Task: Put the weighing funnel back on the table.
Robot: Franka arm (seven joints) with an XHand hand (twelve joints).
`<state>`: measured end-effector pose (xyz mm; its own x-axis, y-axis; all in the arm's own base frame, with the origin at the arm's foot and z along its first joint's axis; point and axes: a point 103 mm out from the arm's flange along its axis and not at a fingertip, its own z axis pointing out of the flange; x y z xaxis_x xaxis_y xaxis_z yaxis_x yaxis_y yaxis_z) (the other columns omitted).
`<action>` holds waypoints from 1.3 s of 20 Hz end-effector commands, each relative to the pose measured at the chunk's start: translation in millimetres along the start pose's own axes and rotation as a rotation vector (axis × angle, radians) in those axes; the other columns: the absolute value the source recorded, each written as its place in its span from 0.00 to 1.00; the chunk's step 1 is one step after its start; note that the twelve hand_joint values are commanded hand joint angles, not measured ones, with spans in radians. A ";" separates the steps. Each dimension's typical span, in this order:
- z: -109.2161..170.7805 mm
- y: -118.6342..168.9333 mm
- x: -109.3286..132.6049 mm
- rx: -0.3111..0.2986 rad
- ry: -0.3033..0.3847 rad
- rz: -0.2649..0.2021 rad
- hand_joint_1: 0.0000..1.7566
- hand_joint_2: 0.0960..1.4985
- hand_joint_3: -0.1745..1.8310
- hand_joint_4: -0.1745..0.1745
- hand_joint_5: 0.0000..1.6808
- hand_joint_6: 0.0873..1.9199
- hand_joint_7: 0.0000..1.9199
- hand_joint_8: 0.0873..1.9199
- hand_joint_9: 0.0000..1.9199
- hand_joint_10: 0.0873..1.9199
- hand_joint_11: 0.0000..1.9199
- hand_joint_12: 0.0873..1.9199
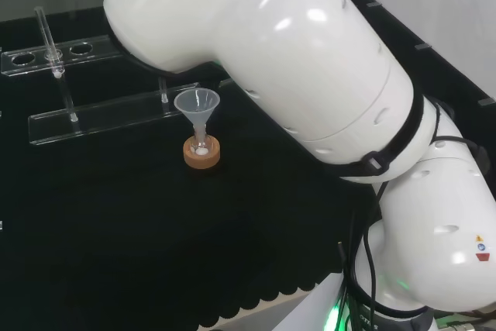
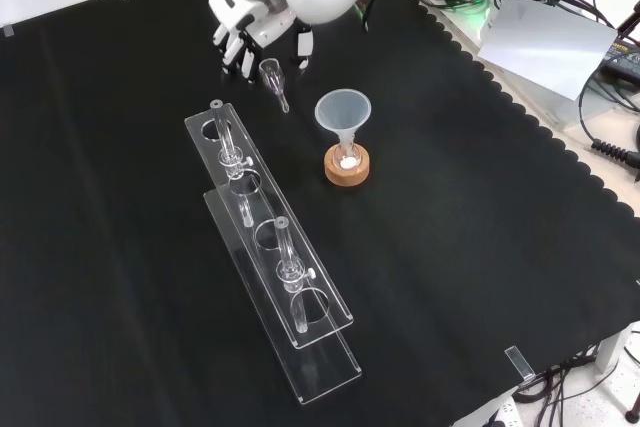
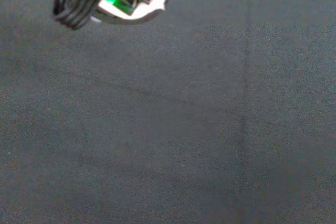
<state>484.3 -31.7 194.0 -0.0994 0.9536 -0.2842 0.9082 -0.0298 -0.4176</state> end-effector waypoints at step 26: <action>64.0 31.4 27.4 0.022 0.077 -0.073 0.63 0.42 0.43 1.00 0.70 0.42 0.21 0.30 0.38 0.25 0.20 0.67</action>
<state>486.1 -21.9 124.2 -0.1291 0.9709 -0.2016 0.8902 0.0239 -0.4549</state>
